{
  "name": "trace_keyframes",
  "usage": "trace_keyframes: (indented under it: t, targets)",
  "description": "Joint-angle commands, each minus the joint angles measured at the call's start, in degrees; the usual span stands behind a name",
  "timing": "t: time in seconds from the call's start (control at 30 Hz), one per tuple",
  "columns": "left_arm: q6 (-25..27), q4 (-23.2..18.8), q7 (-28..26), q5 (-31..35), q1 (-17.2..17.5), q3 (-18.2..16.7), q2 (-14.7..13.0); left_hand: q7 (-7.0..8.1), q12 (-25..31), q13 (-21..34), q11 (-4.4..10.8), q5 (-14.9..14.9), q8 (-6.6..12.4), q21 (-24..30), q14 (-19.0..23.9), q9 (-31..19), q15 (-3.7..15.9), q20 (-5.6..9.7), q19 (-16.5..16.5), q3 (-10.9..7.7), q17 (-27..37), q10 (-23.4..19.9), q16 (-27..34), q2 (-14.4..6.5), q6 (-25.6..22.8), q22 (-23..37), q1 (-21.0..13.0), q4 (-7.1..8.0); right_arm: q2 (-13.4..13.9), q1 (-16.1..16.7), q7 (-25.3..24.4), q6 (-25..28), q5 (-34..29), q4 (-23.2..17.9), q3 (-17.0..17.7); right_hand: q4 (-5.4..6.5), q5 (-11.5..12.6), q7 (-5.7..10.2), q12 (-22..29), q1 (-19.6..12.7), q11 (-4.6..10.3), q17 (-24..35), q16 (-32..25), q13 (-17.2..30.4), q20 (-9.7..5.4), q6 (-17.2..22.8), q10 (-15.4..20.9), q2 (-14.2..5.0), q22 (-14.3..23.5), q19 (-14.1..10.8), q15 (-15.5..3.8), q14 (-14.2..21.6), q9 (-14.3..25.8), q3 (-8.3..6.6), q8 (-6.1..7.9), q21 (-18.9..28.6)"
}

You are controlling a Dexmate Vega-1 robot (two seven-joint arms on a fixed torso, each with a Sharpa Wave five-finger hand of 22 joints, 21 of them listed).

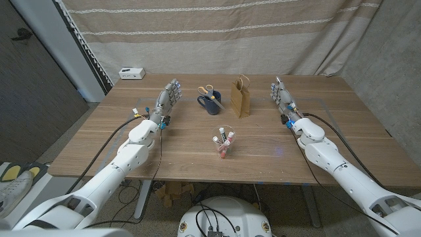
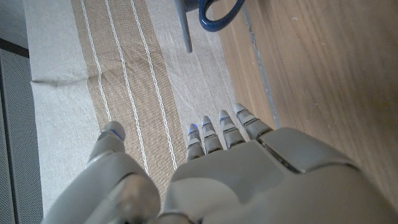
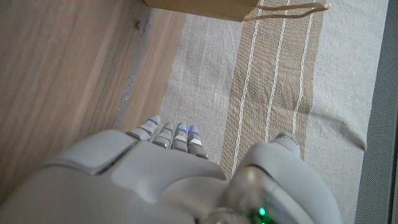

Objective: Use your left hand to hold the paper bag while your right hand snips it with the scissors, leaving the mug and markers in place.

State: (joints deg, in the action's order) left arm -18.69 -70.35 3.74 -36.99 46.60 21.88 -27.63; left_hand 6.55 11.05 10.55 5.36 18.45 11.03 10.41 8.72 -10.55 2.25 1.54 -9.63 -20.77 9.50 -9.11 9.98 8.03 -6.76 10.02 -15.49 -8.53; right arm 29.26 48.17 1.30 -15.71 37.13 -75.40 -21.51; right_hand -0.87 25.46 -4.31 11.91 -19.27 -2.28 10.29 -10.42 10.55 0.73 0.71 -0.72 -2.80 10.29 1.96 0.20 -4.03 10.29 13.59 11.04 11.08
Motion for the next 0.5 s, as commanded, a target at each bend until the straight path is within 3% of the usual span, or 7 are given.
trace_keyframes:
  t: [0.03,0.33,0.5]
  targets:
    - [-3.5,6.9,3.7,-0.5,-2.2,0.6,2.5,0.52,0.3,0.2,-0.32,0.3,0.25,0.6,0.6,-0.2,4.06,0.01,-0.6,-0.29,0.3,-0.5,0.4,0.1,-0.2,0.1,-0.6,0.09,0.3,0.5,-0.3,0.8,0.2,-1.1,0.0,-0.12,0.4,-0.46,0.4,-0.6,-0.47,0.2,-0.3,0.3,0.26,0.1,0.3,0.14,0.1,0.4,-0.12,-0.4,0.2,0.44,0.34,0.3]
    - [-4.8,7.0,4.6,-0.8,-2.1,0.2,2.6,0.53,0.3,0.2,0.21,0.2,0.17,0.6,0.6,-0.2,4.36,0.25,-0.5,-0.22,0.3,-0.5,0.4,0.1,-0.1,0.1,-0.7,0.10,0.7,1.0,-1.0,1.7,-0.1,-2.4,-0.2,-0.13,0.4,-0.42,0.4,-0.6,-0.53,0.2,-0.3,0.2,0.37,0.0,0.3,0.03,0.1,0.3,-0.09,-0.3,0.2,0.46,0.29,0.3]
    - [-5.0,5.4,4.1,0.0,-1.5,0.3,1.6,0.36,0.2,0.2,-0.31,0.2,0.35,0.6,0.2,-0.1,4.27,0.22,-0.6,-0.18,0.3,-0.2,0.3,0.0,-0.5,0.1,-0.8,0.08,0.8,1.2,-1.8,2.3,-0.5,-3.5,-0.4,-0.13,0.4,-0.44,0.4,-0.7,-0.49,0.2,-0.3,0.2,0.38,0.1,0.3,-0.03,0.1,0.3,-0.14,-0.3,0.2,0.46,0.29,0.3]
